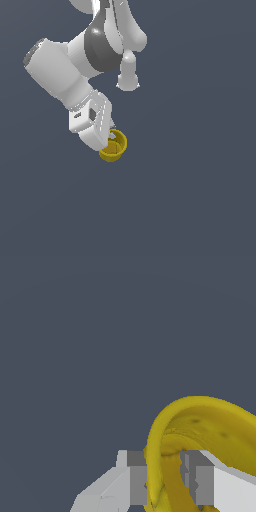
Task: Pick up the object and move it to a goal position.
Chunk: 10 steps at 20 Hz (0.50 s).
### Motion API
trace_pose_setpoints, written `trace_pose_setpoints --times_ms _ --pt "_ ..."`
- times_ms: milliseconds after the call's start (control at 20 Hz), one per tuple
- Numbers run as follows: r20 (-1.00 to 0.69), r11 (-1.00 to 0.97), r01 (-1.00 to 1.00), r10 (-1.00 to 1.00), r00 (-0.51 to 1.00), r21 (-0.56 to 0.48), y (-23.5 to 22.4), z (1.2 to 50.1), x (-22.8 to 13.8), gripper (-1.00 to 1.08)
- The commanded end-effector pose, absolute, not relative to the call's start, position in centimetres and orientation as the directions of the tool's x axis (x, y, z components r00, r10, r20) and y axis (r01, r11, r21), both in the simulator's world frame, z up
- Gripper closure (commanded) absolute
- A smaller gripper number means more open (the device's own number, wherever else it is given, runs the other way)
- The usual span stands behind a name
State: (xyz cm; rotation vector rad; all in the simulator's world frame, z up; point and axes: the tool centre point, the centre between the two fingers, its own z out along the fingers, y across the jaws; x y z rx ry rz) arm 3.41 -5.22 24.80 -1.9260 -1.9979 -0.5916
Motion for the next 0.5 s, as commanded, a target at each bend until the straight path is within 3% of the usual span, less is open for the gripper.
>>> trace_pose_setpoints --times_ms 0,450 --pt "0.487 0.015 0.996 0.872 -0.055 0.085 -6.3 27.4 3.4 1.08" --pt "0.488 0.014 0.996 0.871 -0.054 0.085 -8.9 33.3 3.6 1.08"
